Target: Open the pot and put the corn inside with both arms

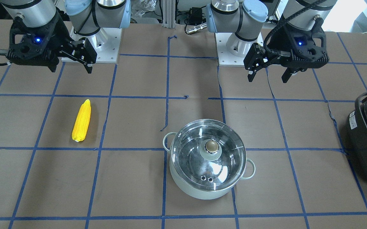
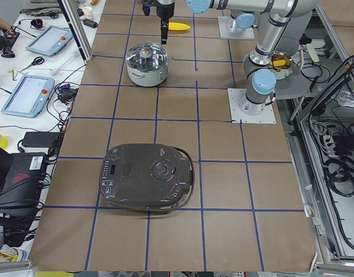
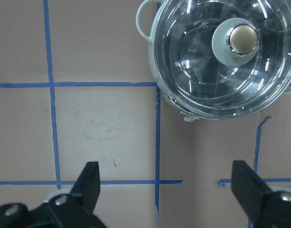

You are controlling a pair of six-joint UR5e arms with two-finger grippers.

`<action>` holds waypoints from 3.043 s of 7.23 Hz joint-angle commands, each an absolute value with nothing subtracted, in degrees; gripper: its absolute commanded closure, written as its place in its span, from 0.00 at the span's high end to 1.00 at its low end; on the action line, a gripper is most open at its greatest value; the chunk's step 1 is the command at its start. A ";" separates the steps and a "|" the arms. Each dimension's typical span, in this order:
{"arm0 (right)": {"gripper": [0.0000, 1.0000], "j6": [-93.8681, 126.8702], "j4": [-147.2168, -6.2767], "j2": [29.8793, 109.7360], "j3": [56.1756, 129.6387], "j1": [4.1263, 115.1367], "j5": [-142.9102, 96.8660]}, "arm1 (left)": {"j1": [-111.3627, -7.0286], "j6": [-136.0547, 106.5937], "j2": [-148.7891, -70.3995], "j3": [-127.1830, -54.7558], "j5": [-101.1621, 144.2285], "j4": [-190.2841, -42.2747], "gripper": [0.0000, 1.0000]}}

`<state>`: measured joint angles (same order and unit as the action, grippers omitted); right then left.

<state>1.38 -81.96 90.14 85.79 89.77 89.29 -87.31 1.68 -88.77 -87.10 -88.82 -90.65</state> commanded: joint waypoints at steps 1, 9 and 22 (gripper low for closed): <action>1.00 1.41 -82.00 90.09 85.87 89.83 89.12 | -87.36 1.67 -88.68 -87.10 -89.03 -90.70 0.97; 1.00 1.41 -82.53 90.09 85.61 89.82 89.03 | -87.54 1.67 -89.30 -87.28 -88.95 -90.44 0.93; 1.00 0.79 -85.33 90.00 85.34 89.74 88.86 | -99.14 -8.62 -107.30 -86.40 -88.24 -71.81 0.93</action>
